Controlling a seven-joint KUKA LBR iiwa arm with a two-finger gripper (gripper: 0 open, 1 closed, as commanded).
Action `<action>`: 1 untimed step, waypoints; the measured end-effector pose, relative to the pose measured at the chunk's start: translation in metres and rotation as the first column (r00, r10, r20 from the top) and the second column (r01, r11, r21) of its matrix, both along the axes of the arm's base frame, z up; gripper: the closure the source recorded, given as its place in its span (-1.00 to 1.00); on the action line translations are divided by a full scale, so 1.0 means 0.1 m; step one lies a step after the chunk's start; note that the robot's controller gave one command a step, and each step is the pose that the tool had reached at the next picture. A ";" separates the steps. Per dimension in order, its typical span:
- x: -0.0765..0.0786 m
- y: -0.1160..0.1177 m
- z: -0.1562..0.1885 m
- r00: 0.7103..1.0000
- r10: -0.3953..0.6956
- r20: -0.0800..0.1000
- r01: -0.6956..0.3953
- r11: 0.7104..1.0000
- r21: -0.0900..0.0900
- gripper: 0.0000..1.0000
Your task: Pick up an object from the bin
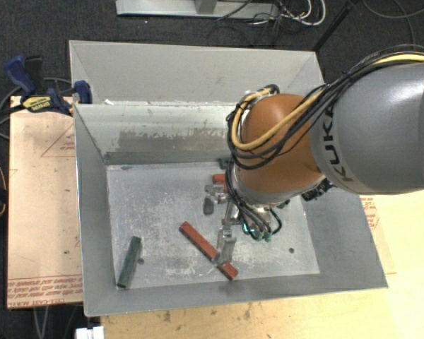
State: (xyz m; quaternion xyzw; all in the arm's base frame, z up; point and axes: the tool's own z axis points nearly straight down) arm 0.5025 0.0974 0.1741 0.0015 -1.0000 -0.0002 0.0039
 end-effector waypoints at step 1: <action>0.07 -0.24 -1.08 0.993 -0.119 0.001 0.119 0.993 -0.001 -1.00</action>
Offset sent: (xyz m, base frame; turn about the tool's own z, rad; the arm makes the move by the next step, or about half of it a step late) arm 0.0091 -0.0237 -0.1041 0.1197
